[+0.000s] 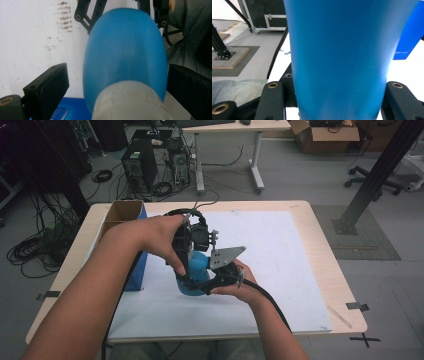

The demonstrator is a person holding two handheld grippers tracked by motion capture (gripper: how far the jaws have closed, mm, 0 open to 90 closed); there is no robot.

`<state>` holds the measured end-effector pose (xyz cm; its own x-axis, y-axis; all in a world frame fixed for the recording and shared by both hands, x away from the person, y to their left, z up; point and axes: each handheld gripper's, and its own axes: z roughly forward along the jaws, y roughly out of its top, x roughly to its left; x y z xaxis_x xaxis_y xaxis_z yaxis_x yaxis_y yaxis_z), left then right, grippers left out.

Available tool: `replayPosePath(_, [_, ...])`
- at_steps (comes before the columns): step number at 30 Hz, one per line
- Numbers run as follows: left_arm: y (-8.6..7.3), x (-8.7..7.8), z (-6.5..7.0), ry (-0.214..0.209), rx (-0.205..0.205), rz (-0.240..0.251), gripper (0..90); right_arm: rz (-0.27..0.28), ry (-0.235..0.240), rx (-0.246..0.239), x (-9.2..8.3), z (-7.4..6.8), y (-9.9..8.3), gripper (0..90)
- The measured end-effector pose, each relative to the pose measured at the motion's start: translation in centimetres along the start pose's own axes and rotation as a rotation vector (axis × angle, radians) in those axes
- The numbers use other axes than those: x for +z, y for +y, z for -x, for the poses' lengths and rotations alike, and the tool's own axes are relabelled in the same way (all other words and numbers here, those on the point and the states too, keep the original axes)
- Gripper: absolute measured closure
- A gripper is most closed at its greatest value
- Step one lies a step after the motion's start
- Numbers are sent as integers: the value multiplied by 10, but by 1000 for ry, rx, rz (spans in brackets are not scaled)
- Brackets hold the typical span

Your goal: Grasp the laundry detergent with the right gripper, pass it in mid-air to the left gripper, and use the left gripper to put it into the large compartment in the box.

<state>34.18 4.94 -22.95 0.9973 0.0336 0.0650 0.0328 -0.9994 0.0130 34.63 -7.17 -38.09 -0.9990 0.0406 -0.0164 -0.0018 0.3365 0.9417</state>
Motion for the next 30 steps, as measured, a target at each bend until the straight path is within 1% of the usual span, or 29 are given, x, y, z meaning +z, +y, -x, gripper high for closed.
replayPosePath(8, [-1, 4, 1, -1, -1, -3, 54, 1, 2, 7, 2, -1, -1, 444])
replayPosePath(10, [0, 5, 1, 0, 8, -11, 55, 1, 3, 6, 3, -1, -1, 444])
replayPosePath(16, [-1, 4, 1, 4, 14, -8, 65, 1, 1, 10, 3, -1, -2, 444])
replayPosePath(18, [-1, 4, 1, -2, 16, -7, 96, 4, -1, 8, 3, -1, -2, 444])
replayPosePath(25, [0, 6, 1, 0, 5, -4, 128, 4, -1, 7, 3, -1, -2, 444])
replayPosePath(30, [0, 8, 1, -4, 10, -11, 148, 3, -3, 4, 2, -1, -2, 445])
